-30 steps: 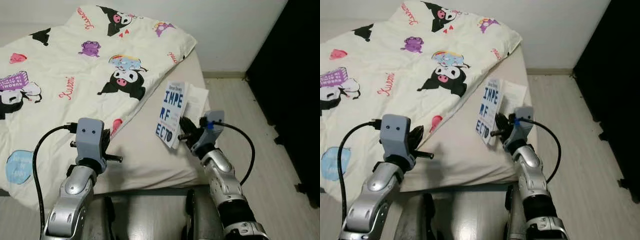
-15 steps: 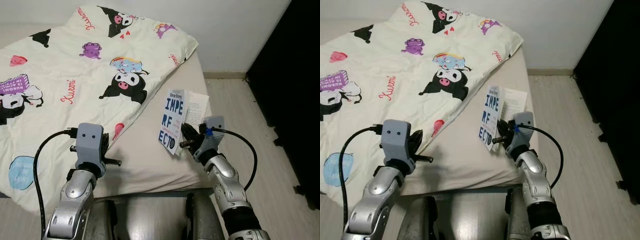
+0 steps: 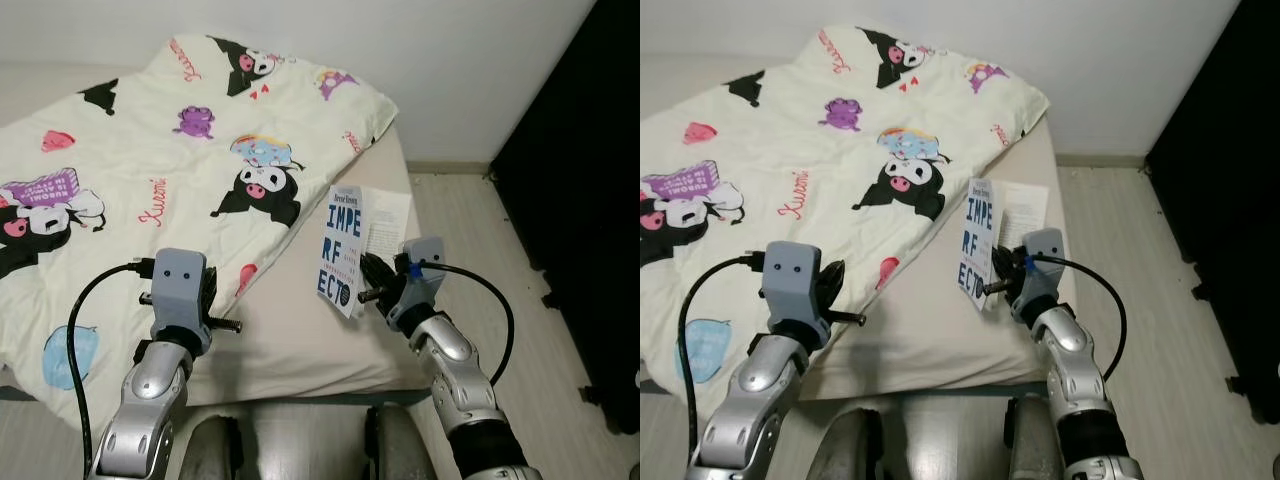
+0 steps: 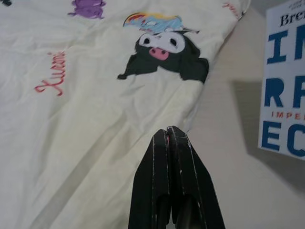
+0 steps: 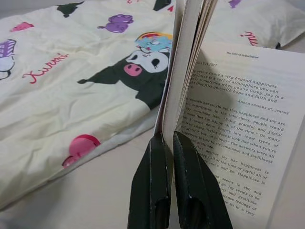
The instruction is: Clean up the room
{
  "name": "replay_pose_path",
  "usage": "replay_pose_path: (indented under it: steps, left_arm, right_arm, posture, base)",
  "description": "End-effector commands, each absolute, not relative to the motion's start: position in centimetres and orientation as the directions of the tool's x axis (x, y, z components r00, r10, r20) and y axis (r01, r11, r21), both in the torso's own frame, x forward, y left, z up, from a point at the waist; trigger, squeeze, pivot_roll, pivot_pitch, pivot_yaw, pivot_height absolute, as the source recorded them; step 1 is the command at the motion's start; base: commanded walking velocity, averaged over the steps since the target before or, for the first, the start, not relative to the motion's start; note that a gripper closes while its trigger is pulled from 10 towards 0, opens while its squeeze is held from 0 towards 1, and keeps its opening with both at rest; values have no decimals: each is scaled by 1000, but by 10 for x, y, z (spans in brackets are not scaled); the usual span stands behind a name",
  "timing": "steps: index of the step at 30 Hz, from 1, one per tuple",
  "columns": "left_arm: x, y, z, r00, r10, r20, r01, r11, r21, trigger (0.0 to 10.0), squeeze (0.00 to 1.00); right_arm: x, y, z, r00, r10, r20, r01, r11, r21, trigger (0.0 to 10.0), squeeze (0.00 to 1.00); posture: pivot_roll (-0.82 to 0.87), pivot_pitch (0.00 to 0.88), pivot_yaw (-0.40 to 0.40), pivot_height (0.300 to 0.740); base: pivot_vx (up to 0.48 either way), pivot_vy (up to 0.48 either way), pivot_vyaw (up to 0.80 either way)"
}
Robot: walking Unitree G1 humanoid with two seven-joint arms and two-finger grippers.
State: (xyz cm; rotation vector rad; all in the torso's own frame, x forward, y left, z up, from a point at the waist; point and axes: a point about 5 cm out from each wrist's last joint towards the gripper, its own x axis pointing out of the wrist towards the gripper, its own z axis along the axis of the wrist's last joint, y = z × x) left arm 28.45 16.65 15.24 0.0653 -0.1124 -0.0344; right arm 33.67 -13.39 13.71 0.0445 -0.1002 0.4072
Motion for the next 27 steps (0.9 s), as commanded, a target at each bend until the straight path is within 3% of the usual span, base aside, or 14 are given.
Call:
replay_pose_path:
  steps: [1,11,27]
  left_arm:
    - [282,168,145,996,-27,87,20,997,71,10000,0]
    - [283,166,142,996,-41,85,35,997,64,10000,0]
    - [290,162,144,991,-76,108,69,995,70,10000,0]
  right_arm:
    - [335,-132,140,906,406,119,-409,913,1,10000,0]
    - [331,-133,142,898,424,122,-424,905,-25,10000,0]
    - [332,-135,147,903,400,155,-401,916,-27,10000,0]
  posture:
    - [-38,217,-55,628]
    - [-44,205,-55,633]
    - [-50,181,-33,698]
  base:
    - [0,0,0]
    - [0,0,0]
    - [0,0,0]
